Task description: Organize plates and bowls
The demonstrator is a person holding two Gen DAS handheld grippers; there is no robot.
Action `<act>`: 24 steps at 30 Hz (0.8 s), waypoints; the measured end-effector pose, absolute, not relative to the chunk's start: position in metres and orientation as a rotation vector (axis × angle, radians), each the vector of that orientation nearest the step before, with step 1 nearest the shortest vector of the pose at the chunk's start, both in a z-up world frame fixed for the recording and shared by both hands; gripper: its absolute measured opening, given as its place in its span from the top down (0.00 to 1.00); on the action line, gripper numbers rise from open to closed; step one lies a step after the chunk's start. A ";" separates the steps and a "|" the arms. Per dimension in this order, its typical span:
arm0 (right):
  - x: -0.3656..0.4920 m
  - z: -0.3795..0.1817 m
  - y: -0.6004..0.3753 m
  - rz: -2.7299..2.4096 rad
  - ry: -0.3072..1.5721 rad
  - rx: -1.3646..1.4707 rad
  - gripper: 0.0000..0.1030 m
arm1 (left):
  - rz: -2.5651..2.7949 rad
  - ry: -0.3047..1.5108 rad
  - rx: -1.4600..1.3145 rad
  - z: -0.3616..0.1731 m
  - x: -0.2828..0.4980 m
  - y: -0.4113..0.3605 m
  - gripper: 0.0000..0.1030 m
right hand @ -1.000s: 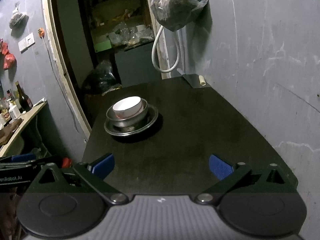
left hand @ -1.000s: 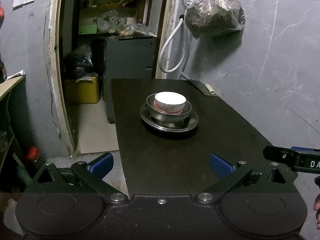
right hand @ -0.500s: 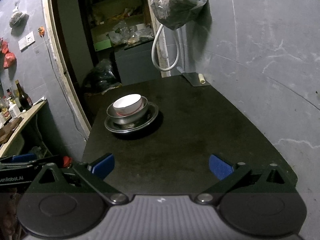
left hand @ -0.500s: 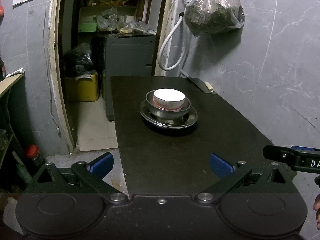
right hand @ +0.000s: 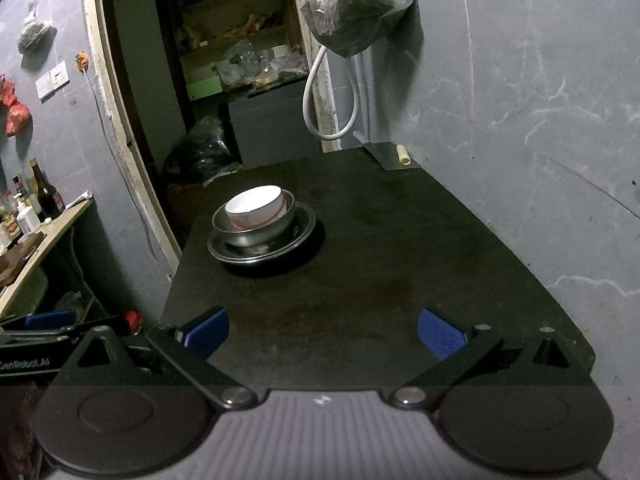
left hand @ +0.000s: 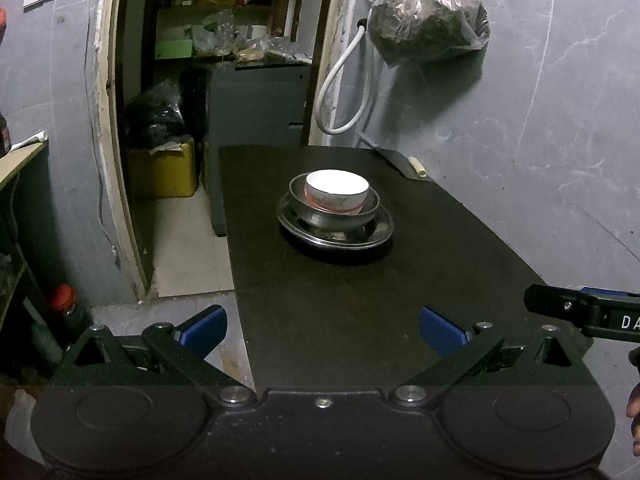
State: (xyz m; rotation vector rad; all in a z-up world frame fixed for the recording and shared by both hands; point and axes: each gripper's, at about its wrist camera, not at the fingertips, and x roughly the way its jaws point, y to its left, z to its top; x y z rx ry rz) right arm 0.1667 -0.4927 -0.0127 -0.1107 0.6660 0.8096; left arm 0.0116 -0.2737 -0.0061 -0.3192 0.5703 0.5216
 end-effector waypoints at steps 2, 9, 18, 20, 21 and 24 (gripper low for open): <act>0.167 -0.013 -0.493 0.810 0.666 -0.110 0.00 | 0.522 0.570 -0.319 -0.006 0.012 -0.274 0.01; 0.168 -0.013 -0.494 0.807 0.664 -0.107 0.00 | 0.520 0.568 -0.317 -0.006 0.012 -0.275 0.01; 0.171 -0.014 -0.500 0.794 0.666 -0.090 0.00 | 0.512 0.573 -0.308 -0.004 0.013 -0.275 0.01; 0.172 -0.014 -0.500 0.794 0.668 -0.087 0.00 | 0.512 0.572 -0.308 -0.005 0.013 -0.273 0.01; 0.172 -0.014 -0.500 0.795 0.668 -0.085 0.00 | 0.512 0.573 -0.308 -0.005 0.013 -0.273 0.01; 0.172 -0.015 -0.500 0.796 0.670 -0.084 0.00 | 0.514 0.574 -0.309 -0.005 0.013 -0.272 0.01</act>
